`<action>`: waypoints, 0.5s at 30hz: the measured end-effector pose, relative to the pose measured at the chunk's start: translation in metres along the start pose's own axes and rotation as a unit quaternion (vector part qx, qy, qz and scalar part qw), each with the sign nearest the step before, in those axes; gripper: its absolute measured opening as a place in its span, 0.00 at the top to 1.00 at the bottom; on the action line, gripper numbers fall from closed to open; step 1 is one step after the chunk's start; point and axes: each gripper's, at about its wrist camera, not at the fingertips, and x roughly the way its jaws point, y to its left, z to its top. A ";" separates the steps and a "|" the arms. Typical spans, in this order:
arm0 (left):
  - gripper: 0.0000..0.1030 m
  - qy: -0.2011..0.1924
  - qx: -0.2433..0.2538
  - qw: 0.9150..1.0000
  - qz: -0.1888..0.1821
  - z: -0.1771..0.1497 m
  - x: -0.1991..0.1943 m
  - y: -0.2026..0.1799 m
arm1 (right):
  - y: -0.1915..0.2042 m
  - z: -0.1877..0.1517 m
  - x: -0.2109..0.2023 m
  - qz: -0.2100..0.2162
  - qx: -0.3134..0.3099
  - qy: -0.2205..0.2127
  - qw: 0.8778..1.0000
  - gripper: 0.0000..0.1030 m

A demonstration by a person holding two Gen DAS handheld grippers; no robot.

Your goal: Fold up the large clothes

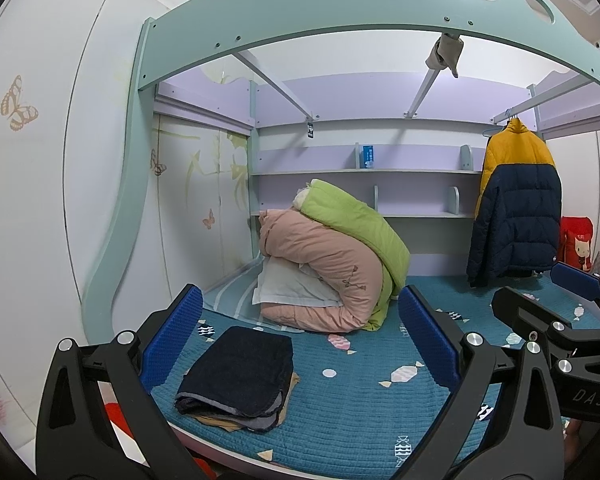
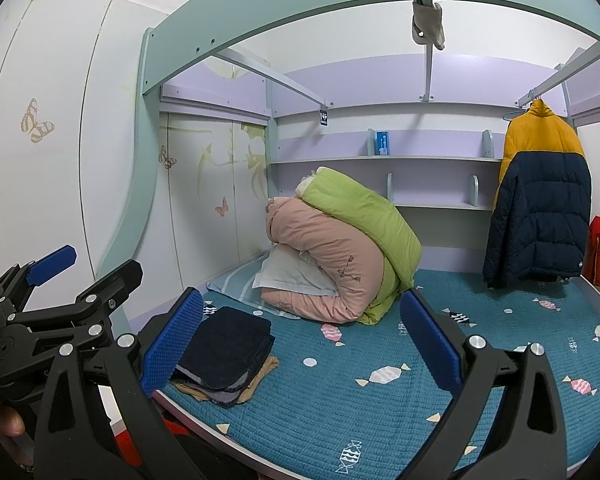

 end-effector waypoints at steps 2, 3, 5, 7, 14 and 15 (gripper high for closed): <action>0.05 0.000 0.000 1.000 0.001 0.000 0.000 0.000 | 0.000 0.000 0.000 0.000 0.000 0.000 1.000 0.07; 0.05 0.000 0.000 1.000 0.001 0.000 0.000 0.000 | 0.001 0.000 0.000 0.000 0.000 0.000 1.000 0.07; 0.05 -0.001 0.000 1.000 0.001 0.000 0.000 0.000 | 0.000 0.000 0.000 0.000 0.001 0.000 1.000 0.07; 0.05 0.000 0.000 1.000 0.001 -0.001 0.001 0.000 | 0.000 0.000 0.001 0.001 0.001 0.000 1.000 0.07; 0.05 0.001 0.001 1.000 0.004 -0.001 0.001 0.000 | -0.002 -0.002 0.001 0.004 0.003 0.002 1.000 0.07; 0.05 0.001 0.001 1.000 0.004 -0.001 0.001 0.000 | -0.002 -0.001 0.002 0.005 0.003 0.002 1.000 0.07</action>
